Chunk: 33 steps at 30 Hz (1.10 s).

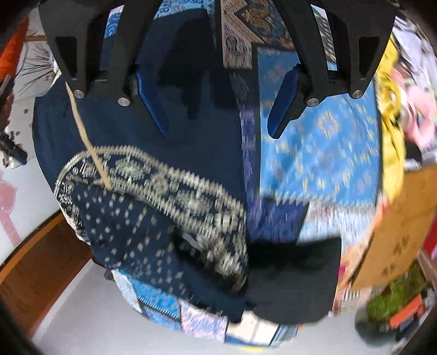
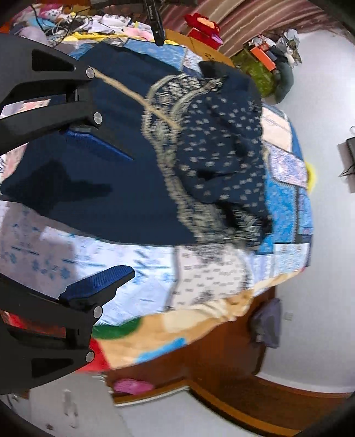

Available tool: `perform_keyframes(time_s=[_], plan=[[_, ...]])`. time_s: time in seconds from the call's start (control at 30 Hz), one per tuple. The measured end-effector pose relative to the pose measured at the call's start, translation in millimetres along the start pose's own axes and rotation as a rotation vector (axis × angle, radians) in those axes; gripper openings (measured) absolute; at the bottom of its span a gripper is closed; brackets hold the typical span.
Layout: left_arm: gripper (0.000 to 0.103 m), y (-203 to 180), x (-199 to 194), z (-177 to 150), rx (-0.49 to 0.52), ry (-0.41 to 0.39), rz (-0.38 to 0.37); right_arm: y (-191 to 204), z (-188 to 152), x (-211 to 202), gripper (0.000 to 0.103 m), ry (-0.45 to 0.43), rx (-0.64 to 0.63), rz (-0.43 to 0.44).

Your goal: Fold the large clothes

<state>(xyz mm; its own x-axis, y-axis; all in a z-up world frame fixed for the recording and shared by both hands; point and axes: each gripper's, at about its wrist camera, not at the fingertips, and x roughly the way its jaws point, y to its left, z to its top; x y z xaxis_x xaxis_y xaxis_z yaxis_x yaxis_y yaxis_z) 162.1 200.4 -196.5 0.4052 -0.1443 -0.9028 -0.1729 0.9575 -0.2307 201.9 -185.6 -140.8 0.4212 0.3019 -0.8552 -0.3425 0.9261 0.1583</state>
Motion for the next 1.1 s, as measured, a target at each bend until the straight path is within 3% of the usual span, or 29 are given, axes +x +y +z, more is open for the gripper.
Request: perform_keyframes(time_s=[0.13, 0.4, 0.5, 0.6, 0.67, 0.7, 0.77, 0.83, 1.1], plan=[[0.074, 14.4, 19.9, -24.0, -0.097, 0.074, -0.108, -2.5, -20.2, 8.5, 0.073, 0.031, 0.037, 0.034], [0.074, 17.5, 49.6, -59.2, -0.181, 0.143, -0.227, -3.2, -43.4, 26.2, 0.073, 0.067, 0.088, 0.101], [0.074, 15.9, 49.9, -62.7, -0.193, 0.122, -0.238, -0.4, -45.1, 29.8, 0.062, 0.054, 0.107, 0.101], [0.056, 11.4, 46.4, -61.2, -0.180, 0.100, -0.246, 1.2, -42.7, 25.2, 0.041, 0.039, 0.110, 0.079], [0.043, 4.1, 38.3, -59.3, -0.152, 0.066, -0.197, -0.9, -40.8, 19.9, 0.025, 0.031, 0.116, 0.082], [0.039, 0.7, 35.4, -58.0, -0.136, 0.047, -0.185, -2.2, -39.9, 17.0, 0.009, 0.024, 0.117, 0.095], [0.020, -4.8, 27.0, -56.0, -0.107, 0.021, -0.183, -3.7, -37.4, 11.6, 0.008, 0.019, 0.124, 0.158], [0.012, -9.4, 18.8, -51.1, -0.085, 0.003, -0.189, 0.4, -33.0, 8.5, 0.007, 0.011, 0.113, 0.174], [0.008, -21.7, -21.5, 0.4, -0.094, -0.104, -0.327, 19.6, 20.0, 2.8, 0.007, -0.080, 0.081, 0.281]])
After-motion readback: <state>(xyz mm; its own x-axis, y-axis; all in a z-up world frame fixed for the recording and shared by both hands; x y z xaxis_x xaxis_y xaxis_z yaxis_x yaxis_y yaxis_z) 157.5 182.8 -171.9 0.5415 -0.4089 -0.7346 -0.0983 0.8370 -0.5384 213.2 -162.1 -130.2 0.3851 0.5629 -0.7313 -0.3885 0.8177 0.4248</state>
